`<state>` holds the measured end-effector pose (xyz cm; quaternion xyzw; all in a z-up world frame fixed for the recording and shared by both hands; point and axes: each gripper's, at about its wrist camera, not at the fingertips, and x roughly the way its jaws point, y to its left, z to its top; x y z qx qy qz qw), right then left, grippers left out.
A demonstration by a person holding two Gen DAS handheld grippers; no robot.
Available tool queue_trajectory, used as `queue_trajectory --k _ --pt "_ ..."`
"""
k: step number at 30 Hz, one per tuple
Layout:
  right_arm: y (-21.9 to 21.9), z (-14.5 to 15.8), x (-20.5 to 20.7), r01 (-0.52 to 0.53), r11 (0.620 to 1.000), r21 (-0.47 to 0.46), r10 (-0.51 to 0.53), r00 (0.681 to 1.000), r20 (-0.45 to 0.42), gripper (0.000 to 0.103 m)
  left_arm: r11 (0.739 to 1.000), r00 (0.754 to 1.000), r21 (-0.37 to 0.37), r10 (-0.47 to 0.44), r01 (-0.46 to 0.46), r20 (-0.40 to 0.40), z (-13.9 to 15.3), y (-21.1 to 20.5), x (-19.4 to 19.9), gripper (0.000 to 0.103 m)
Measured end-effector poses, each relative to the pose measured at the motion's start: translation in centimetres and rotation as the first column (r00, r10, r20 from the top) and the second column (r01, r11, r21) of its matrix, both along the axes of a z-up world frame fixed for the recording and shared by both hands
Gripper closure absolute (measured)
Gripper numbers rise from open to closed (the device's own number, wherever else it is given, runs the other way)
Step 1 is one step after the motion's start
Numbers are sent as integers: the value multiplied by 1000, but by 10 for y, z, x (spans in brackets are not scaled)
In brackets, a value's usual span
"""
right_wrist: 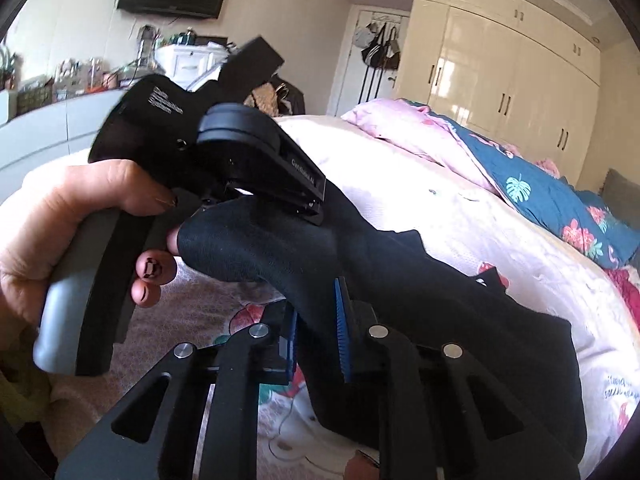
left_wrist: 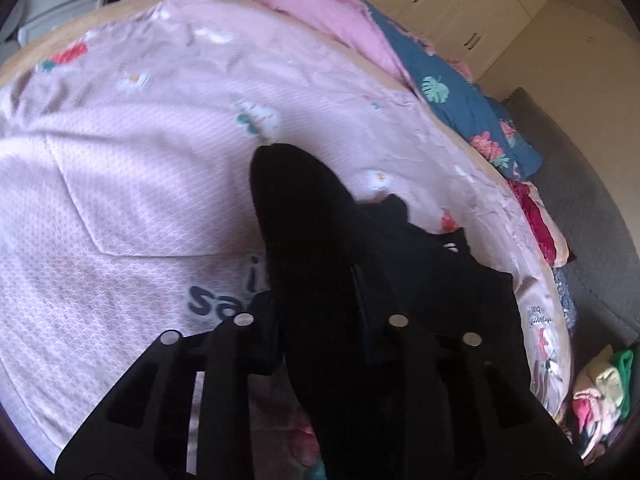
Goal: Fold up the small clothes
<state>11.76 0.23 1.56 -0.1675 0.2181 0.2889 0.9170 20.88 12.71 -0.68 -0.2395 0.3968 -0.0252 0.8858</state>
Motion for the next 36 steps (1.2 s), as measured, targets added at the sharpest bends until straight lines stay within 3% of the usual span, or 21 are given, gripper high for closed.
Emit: queue_trajectory --k 3,12,24,36 --pt "-12 4 -5 26 999 31 -27 999 20 89 1000 999 17 -21 20 45 16 -17 -6 91" --pt "-64 18 -16 131 983 131 -134 991 14 95 996 989 35 -87 84 118 55 -67 -15 92" --pt "-120 28 -17 234 947 222 -229 972 -48 96 986 981 79 -156 148 112 76 -125 -8 92" --pt "-168 19 -4 364 886 286 -319 928 -192 96 973 973 91 -219 213 67 71 -180 17 92"
